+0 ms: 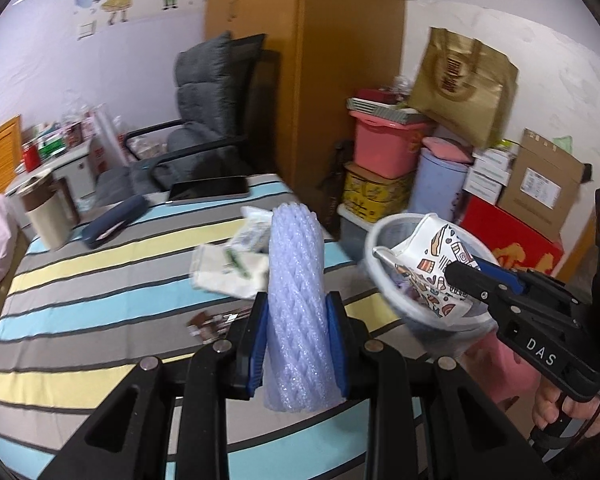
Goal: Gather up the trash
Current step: 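Carry the foam net and paper cup over the wastebasket with both tools, then open both tools to drop the foam net and paper cup into the wastebasket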
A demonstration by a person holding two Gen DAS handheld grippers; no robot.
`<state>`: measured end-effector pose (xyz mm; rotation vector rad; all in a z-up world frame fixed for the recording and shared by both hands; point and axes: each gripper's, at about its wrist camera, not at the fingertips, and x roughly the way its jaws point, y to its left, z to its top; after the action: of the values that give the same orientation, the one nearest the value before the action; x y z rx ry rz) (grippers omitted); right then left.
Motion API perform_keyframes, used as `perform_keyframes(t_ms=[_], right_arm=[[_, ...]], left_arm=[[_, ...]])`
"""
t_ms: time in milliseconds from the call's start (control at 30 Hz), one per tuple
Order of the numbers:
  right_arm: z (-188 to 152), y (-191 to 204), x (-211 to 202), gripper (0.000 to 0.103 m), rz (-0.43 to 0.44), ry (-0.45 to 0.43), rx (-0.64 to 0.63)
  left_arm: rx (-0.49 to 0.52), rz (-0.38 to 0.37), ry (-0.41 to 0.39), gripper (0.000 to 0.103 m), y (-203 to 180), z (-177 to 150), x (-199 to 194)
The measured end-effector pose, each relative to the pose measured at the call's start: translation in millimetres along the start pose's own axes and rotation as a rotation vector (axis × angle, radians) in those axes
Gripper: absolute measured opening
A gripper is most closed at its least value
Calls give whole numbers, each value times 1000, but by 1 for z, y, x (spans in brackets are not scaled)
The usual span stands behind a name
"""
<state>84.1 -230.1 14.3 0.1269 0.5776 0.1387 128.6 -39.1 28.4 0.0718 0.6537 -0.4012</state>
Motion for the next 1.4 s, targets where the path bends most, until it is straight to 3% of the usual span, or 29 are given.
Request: perform_keyframes(t_ms=[400, 633, 833, 1400], right_arm=[[2, -67, -20, 22, -146, -23, 86], [1, -92, -20, 22, -198, -10, 113], [3, -114, -11, 22, -234, 16, 132], [-2, -143, 19, 22, -281, 114, 134]], left_arm=[[120, -133, 11, 29, -80, 21, 31], [151, -172, 33, 29, -109, 27, 49], [147, -214, 76, 29, -122, 30, 72], [143, -206, 163, 30, -136, 28, 119]])
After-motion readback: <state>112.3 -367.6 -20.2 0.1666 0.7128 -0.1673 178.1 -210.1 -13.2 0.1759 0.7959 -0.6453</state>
